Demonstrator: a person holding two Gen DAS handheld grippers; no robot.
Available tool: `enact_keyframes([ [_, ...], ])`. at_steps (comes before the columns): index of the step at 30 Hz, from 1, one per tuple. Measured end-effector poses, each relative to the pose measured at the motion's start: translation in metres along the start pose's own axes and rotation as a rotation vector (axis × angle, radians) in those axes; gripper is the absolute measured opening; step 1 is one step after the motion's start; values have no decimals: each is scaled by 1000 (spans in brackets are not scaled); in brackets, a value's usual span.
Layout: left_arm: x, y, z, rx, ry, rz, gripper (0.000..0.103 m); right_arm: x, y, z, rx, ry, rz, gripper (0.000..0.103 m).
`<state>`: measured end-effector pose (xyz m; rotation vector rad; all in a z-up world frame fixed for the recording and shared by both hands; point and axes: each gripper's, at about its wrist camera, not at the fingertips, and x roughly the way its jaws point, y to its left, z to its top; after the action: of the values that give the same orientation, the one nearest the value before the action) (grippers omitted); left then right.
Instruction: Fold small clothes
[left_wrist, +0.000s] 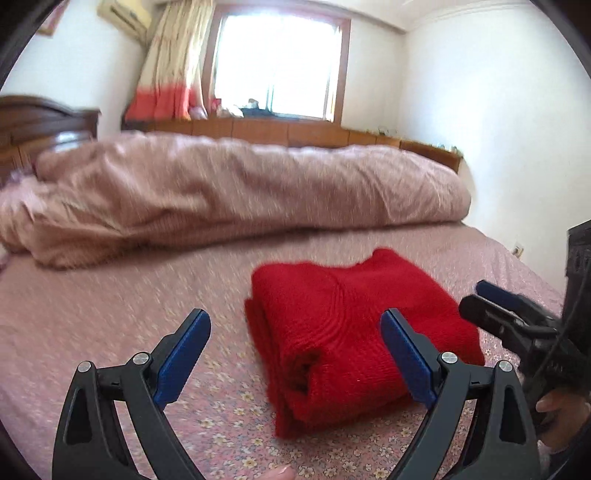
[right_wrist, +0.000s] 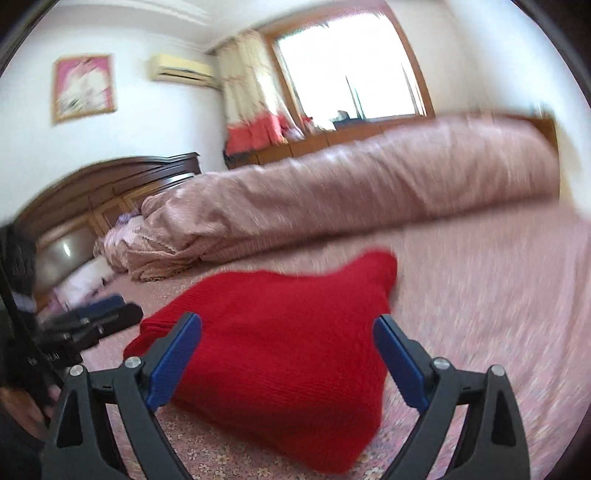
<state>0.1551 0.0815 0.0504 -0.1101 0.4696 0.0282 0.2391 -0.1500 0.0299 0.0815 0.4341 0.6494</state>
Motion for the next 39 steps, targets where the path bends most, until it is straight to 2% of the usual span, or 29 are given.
enact_keyframes([
  [2, -13, -2, 3, 2, -31, 0, 90, -15, 15, 3, -63, -35, -25, 102],
  [6, -26, -6, -2, 6, -74, -6, 90, -47, 24, 5, -81, -85, -53, 103],
  [9, -17, -11, -8, 53, -33, -11, 90, -66, 15, 0, -86, -113, -121, 103],
  [12, -7, -13, -20, 87, -20, 9, 90, -66, -6, -8, -59, -79, -177, 103],
  [15, 13, -7, -29, 69, 29, 12, 90, -56, -28, -18, -24, -28, -220, 103],
  [18, 27, -2, -34, 36, 50, -7, 90, -44, -39, -22, 3, 26, -196, 103],
  [21, 41, -3, -43, 43, 76, -12, 91, -40, -36, -25, -20, 43, -143, 103],
  [24, 44, 0, -44, 25, 87, -28, 91, -28, -31, -29, -48, 101, -128, 103],
  [29, 44, 1, -46, 15, 89, -22, 97, -20, -23, -35, -86, 135, -189, 103],
  [39, 46, 1, -46, 10, 96, -23, 98, -17, -33, -34, -52, 144, -186, 103],
])
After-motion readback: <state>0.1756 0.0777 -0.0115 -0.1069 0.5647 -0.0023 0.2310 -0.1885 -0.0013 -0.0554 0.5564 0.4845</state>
